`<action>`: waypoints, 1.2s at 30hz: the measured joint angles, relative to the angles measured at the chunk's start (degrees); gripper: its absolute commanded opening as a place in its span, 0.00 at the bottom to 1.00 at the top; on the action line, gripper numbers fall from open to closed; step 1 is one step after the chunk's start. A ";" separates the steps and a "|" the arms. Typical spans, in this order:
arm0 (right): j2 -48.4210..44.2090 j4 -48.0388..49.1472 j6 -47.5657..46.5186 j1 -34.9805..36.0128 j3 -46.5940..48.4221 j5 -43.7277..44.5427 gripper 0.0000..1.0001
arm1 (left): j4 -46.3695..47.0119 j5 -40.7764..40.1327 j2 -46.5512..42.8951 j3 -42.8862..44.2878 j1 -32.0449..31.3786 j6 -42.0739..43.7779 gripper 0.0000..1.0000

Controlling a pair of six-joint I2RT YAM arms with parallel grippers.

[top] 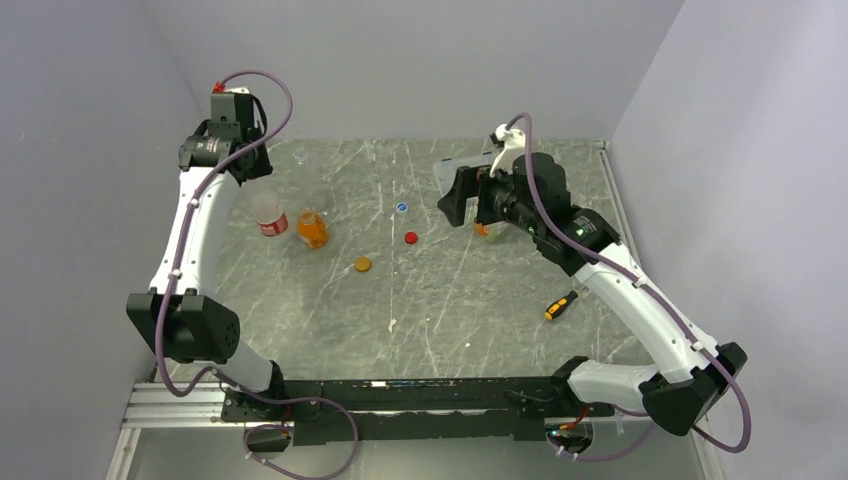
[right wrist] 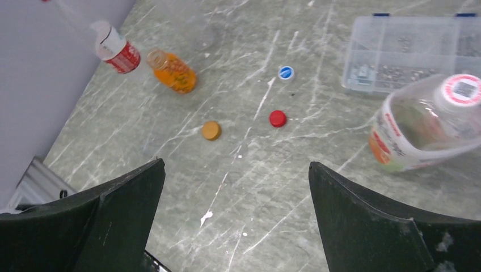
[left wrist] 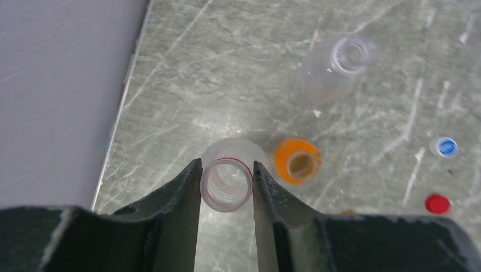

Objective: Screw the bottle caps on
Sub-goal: Pick up the plastic bottle at the center of the board.

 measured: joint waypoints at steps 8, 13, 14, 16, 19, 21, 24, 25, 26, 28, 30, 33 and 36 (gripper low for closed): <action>-0.57 8.24 -4.83 4.28 -4.20 -8.74 1.00 | -13.79 19.50 -4.57 5.31 -0.85 0.72 0.00; -0.48 12.46 -7.30 6.54 -4.59 -14.43 1.00 | -15.23 37.35 -8.46 5.35 -2.29 0.50 0.00; -0.28 13.11 -7.76 7.21 -4.61 -15.10 1.00 | -15.02 40.28 -8.87 5.35 -2.86 0.20 0.00; 0.46 14.12 -8.50 8.79 -4.63 -16.46 1.00 | -14.47 44.39 -9.18 5.35 -4.57 -0.04 0.00; 2.49 14.95 -9.29 10.86 -4.61 -17.75 1.00 | -13.40 48.17 -8.90 5.35 -7.91 -0.35 0.00; 4.11 14.99 -9.57 11.89 -4.63 -17.84 1.00 | -12.55 49.81 -8.57 5.35 -10.19 -0.57 0.00; 6.56 14.82 -9.90 13.18 -4.61 -17.57 1.00 | -10.82 51.93 -8.11 5.35 -12.94 -1.49 0.00; 7.04 14.75 -10.03 13.44 -4.63 -17.55 1.00 | -10.34 52.59 -7.91 5.35 -13.53 -1.75 0.00; 7.34 14.73 -10.16 13.68 -4.63 -17.40 1.00 | -9.90 53.09 -7.76 5.35 -13.84 -1.90 0.00; 7.50 14.71 -10.43 14.05 -4.66 -17.22 1.00 | -9.07 53.68 -7.45 5.35 -14.47 -2.38 0.00; 7.50 14.78 -10.62 14.49 -4.66 -16.85 1.00 | -8.11 54.16 -7.04 5.35 -15.04 -2.84 0.00; 7.50 14.75 -10.88 15.02 -4.72 -15.50 1.00 | -7.17 55.01 -6.51 5.35 -16.02 -3.28 0.00; 7.50 14.82 -11.23 15.17 -5.03 -14.08 1.00 | -6.40 55.74 -6.12 5.35 -16.76 -3.61 0.00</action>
